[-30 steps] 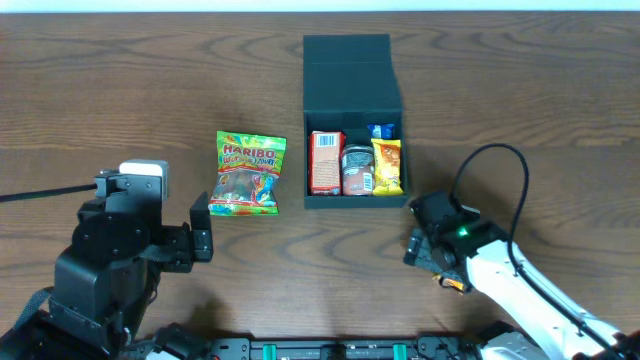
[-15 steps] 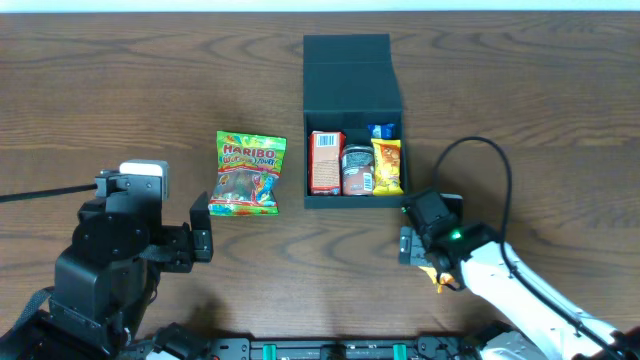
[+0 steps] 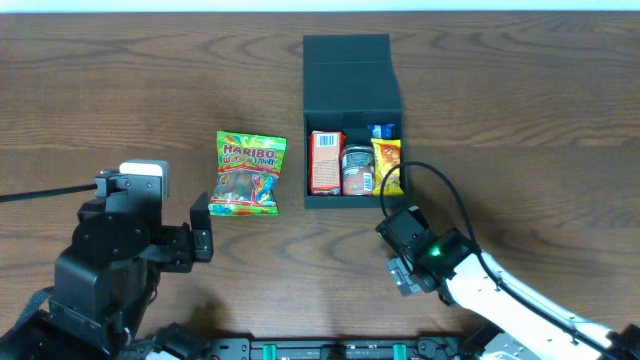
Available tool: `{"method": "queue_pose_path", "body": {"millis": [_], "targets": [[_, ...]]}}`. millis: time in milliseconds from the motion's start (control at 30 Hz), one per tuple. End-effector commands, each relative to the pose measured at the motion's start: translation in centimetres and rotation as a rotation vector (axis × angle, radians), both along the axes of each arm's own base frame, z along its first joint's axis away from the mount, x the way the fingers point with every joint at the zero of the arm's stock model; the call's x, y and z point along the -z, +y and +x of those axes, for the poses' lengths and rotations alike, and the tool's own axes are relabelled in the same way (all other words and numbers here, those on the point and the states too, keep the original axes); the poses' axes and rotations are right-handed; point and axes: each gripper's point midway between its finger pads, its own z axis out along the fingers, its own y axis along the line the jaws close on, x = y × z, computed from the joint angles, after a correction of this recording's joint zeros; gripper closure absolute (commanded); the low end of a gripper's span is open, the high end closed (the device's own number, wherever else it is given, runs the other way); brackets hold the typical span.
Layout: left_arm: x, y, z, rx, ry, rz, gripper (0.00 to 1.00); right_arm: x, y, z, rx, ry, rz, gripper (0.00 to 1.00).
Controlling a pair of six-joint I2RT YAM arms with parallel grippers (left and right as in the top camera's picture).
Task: Pack container
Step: 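Lower the right gripper onto the yellow Le-mond packet and grasp it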
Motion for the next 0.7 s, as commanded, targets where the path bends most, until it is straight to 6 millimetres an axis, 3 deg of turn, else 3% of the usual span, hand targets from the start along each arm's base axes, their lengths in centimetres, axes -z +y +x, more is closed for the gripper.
{"method": "queue_pose_path", "body": {"millis": [0, 67, 300, 533, 667], "targets": [[-0.54, 0.46, 0.01, -0.011, -0.017, 0.018, 0.05, -0.31, -0.13, 0.21, -0.016, -0.022, -0.015, 0.09], [-0.54, 0.46, 0.01, -0.011, -0.017, 0.018, 0.05, -0.3, -0.11, 0.2, -0.017, -0.021, -0.015, 0.18], [-0.54, 0.46, 0.01, -0.011, -0.017, 0.018, 0.05, -0.3, -0.12, 0.19, -0.017, -0.021, -0.015, 0.22], [-0.54, 0.46, 0.01, -0.011, -0.017, 0.018, 0.05, -0.3, -0.12, 0.19, -0.017, -0.021, -0.015, 0.5], [-0.54, 0.46, 0.01, -0.011, -0.017, 0.018, 0.05, -0.3, -0.12, 0.19, -0.017, -0.021, -0.015, 0.53]]}}
